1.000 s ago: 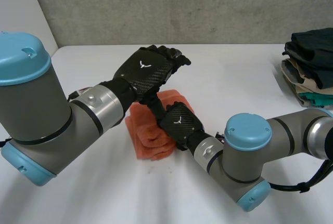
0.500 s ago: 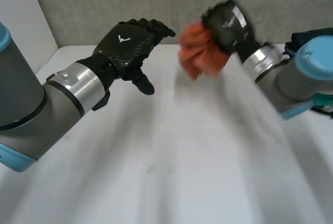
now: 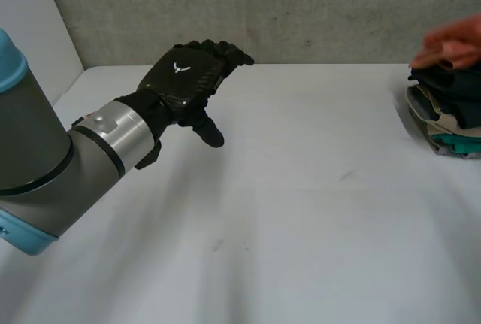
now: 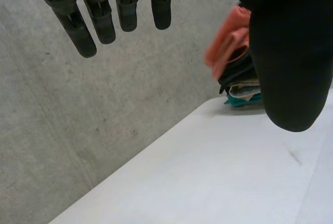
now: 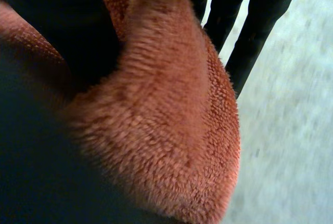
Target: Fold the laundry.
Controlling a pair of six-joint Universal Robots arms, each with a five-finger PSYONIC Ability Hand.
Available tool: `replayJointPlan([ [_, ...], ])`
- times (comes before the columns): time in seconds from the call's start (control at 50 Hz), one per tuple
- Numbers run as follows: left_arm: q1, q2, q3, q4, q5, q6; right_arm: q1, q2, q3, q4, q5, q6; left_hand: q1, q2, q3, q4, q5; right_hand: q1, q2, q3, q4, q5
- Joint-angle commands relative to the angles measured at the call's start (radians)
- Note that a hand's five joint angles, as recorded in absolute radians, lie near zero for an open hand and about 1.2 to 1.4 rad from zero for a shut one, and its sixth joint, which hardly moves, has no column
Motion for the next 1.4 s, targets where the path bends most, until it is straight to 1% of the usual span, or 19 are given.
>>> replayJointPlan([
  [0.02, -0.002, -0.008, -0.019, 0.000, -0.002, 0.000, -0.100, 0.048, 0.116, -0.027, -0.138, -0.030, -0.012, 0.008, -0.002, 0.006, 0.006, 0.429, 0.274, 0.235, 0.195, 0.353],
  [0.2, -0.013, -0.004, -0.021, 0.000, -0.004, 0.000, -0.143, 0.005, 0.176, -0.045, -0.168, -0.028, -0.012, 0.008, -0.002, 0.006, 0.006, 0.429, 0.274, 0.235, 0.195, 0.353],
  [0.22, -0.014, -0.004, -0.019, 0.000, -0.004, 0.000, -0.143, -0.012, 0.182, -0.032, -0.163, -0.028, -0.012, 0.008, -0.002, 0.006, 0.006, 0.128, -0.028, -0.066, -0.106, 0.052],
  [0.24, -0.016, -0.002, -0.018, 0.000, -0.004, 0.000, -0.143, -0.056, 0.199, 0.019, -0.149, -0.027, -0.012, 0.008, -0.002, 0.006, 0.006, -0.552, -0.708, -0.747, -0.787, -0.628],
  [0.26, -0.017, -0.002, -0.014, 0.000, -0.002, 0.000, -0.143, -0.084, 0.209, 0.054, -0.139, -0.028, -0.012, 0.008, -0.002, 0.006, 0.006, -0.793, -0.948, -0.987, -1.027, -0.868],
  [0.38, -0.019, 0.006, -0.008, 0.000, -0.004, 0.000, -0.151, -0.230, 0.210, 0.365, -0.090, -0.033, -0.012, 0.008, -0.002, 0.006, 0.006, -0.793, -0.948, -0.987, -1.027, -0.868],
  [0.46, -0.019, 0.015, -0.008, 0.000, -0.004, 0.000, -0.168, -0.294, 0.218, 0.566, -0.056, -0.105, -0.012, 0.008, -0.002, 0.006, 0.006, -0.793, -0.948, -0.987, -1.027, -0.868],
  [0.54, -0.023, 0.027, -0.016, -0.002, -0.004, 0.000, -0.206, -0.366, 0.225, 0.795, 0.076, -0.296, -0.015, 0.005, -0.005, 0.003, 0.003, -0.793, -0.948, -0.987, -1.027, -0.868],
  [0.56, -0.023, 0.029, -0.018, -0.002, -0.005, -0.001, -0.223, -0.383, 0.215, 0.885, 0.164, -0.391, -0.015, 0.005, -0.005, 0.003, 0.003, -0.793, -0.948, -0.987, -1.027, -0.868],
  [0.62, -0.025, 0.036, -0.021, -0.003, -0.005, -0.001, -0.252, -0.406, 0.189, 0.996, 0.326, -0.546, -0.015, 0.005, -0.005, 0.003, 0.003, -0.793, -0.948, -0.987, -1.027, -0.868],
  [0.64, -0.025, 0.038, -0.021, -0.003, -0.005, -0.003, -0.258, -0.417, 0.164, 1.034, 0.436, -0.639, -0.015, 0.005, -0.005, 0.003, 0.003, -0.793, -0.948, -0.987, -1.027, -0.868],
  [0.7, -0.025, 0.056, -0.019, -0.003, -0.007, -0.006, -0.254, -0.440, 0.152, 1.012, 0.568, -0.718, -0.015, 0.005, -0.005, 0.003, 0.003, -0.793, -0.948, -0.987, -1.027, -0.868],
  [0.74, -0.023, 0.076, -0.018, -0.002, -0.011, -0.007, -0.211, -0.483, 0.161, 0.951, 0.596, -0.696, -0.015, 0.005, -0.005, 0.003, 0.003, -0.793, -0.948, -0.987, -1.027, -0.868],
  [0.84, -0.022, 0.105, -0.018, 0.000, -0.048, -0.009, -0.100, -0.679, 0.279, 0.840, 0.541, -0.509, -0.021, -0.001, -0.010, -0.003, -0.003, -0.793, -0.948, -0.987, -1.027, -0.868],
  [0.94, -0.020, 0.127, -0.019, 0.000, -0.114, -0.021, 0.045, -0.861, 0.484, 0.718, 0.382, -0.334, -0.024, -0.004, -0.013, -0.006, -0.006, -0.793, -0.948, -0.987, -1.027, -0.868],
  [1.06, -0.008, 0.148, -0.033, -0.005, -0.235, -0.049, 0.331, -0.877, 0.609, 0.683, 0.349, -0.297, -0.038, -0.019, -0.028, -0.021, -0.020, -0.793, -0.948, -0.987, -1.027, -0.868],
  [1.16, 0.004, 0.148, -0.062, -0.005, -0.312, -0.049, 0.498, -0.842, 0.670, 0.680, 0.465, -0.298, -0.053, -0.033, -0.043, -0.036, -0.035, -0.793, -0.948, -0.987, -1.027, -0.868],
  [1.28, 0.007, 0.148, -0.082, -0.006, -0.332, -0.050, 0.564, -0.774, 0.670, 0.676, 0.565, -0.307, -0.065, -0.045, -0.055, -0.047, -0.047, -0.793, -0.948, -0.987, -1.027, -0.868],
  [1.4, 0.007, 0.150, -0.087, -0.006, -0.333, -0.050, 0.581, -0.780, 0.670, 0.676, 0.582, -0.311, -0.066, -0.046, -0.055, -0.048, -0.048, -0.793, -0.948, -0.987, -1.027, -0.868],
])
